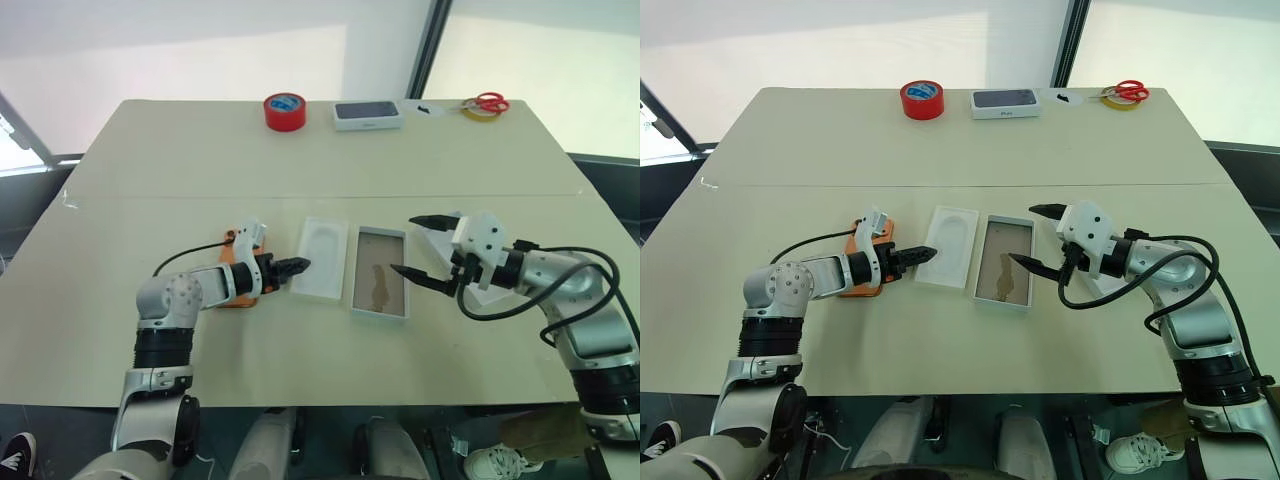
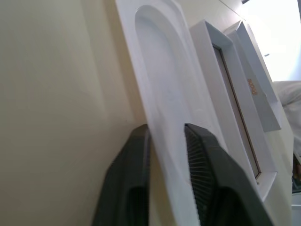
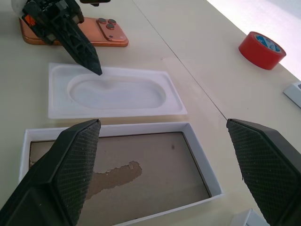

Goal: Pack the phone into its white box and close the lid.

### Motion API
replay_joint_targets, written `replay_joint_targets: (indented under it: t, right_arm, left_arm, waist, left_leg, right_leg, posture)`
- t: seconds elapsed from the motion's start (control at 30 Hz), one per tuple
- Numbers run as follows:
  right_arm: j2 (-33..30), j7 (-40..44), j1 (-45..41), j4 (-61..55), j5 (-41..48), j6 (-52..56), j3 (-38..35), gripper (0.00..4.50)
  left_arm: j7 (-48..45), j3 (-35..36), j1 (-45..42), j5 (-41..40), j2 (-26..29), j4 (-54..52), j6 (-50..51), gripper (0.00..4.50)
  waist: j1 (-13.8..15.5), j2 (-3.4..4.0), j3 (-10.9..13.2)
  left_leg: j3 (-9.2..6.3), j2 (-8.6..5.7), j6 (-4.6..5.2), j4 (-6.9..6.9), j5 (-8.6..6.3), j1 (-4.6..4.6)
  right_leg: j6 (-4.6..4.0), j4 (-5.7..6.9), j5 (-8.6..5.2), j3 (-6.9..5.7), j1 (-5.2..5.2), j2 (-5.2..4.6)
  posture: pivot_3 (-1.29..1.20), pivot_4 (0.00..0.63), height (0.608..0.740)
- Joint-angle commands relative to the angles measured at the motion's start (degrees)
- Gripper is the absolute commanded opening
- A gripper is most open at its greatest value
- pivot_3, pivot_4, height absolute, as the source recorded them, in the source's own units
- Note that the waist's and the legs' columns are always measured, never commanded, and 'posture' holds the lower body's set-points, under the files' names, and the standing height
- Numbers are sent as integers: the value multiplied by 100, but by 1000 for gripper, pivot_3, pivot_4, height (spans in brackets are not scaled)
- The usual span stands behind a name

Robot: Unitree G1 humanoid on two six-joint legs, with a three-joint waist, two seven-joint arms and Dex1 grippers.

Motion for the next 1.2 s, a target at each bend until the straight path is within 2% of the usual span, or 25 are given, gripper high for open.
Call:
replay_joint_targets:
  t: [0.03, 0.27, 0.63, 0.73, 0.77, 0.97, 1.13, 1.2]
  right_arm:
    - [-84, 54, 84, -268, 24, -57, -115, 4500]
    - [-135, 600, 650, -702, -20, -79, 469, 4500]
    - [51, 952, 210, -108, -764, -254, 1555, 4500]
    - [8, 1025, 62, 223, -1040, -338, 1730, 3696]
    - [13, 1056, 29, 302, -1076, -358, 1758, 3270]
    - [125, 1211, -199, 448, -911, -189, 1708, 107]
    - [300, 1250, -508, 820, -1059, -460, 1823, 44]
    - [574, 1268, -845, 1179, -1128, -594, 1951, 44]
  left_arm:
    - [65, 5, 50, 19, 5, 108, 55, 17]
    - [234, 353, -26, -212, -102, 175, 215, 17]
    - [847, 1267, -148, -953, -390, -300, 671, 17]
    - [952, 1320, -78, -1047, -411, -477, 739, 0]
    - [984, 1315, -48, -1053, -404, -534, 746, 0]
    - [1128, 1426, 60, -1276, -461, -792, 804, 0]
    - [1171, 1486, 47, -1499, -556, -815, 837, 0]
    - [1309, 1667, -112, -1659, -660, -690, 805, 0]
  waist:
    - [-9, 0, 0]
    - [-13, -1, -2]
    - [-15, -12, 5]
    - [-1, -15, 7]
    - [-2, -15, 6]
    - [-13, -16, 7]
    - [-13, -17, 7]
    - [-20, -19, 8]
  left_leg:
    - [0, 0, 0, -2, -1, 8]
    - [0, 0, 1, -5, -2, 16]
    - [0, 1, 0, -5, -2, 14]
    - [0, 0, 0, -4, -2, 14]
    - [0, 0, 0, -4, -2, 13]
    - [-1, -1, -2, -4, -2, 14]
    - [0, -1, -3, -5, -2, 14]
    - [0, -1, -3, -5, -2, 15]
  right_leg:
    - [0, -2, 0, 0, 7, 0]
    - [0, -4, -1, 1, 11, 0]
    - [3, -4, -2, 0, 7, 0]
    - [3, -4, -2, -2, 8, 0]
    - [3, -4, -2, -1, 8, 0]
    - [3, -4, -2, -1, 8, 1]
    - [3, -4, -2, -1, 8, 1]
    - [4, -4, -2, -1, 8, 1]
  posture:
    - [0, 150, 738]
    - [0, 150, 738]
    - [0, 150, 738]
    - [0, 150, 738]
    - [0, 150, 738]
    - [0, 150, 738]
    - [0, 150, 738]
    - [0, 150, 738]
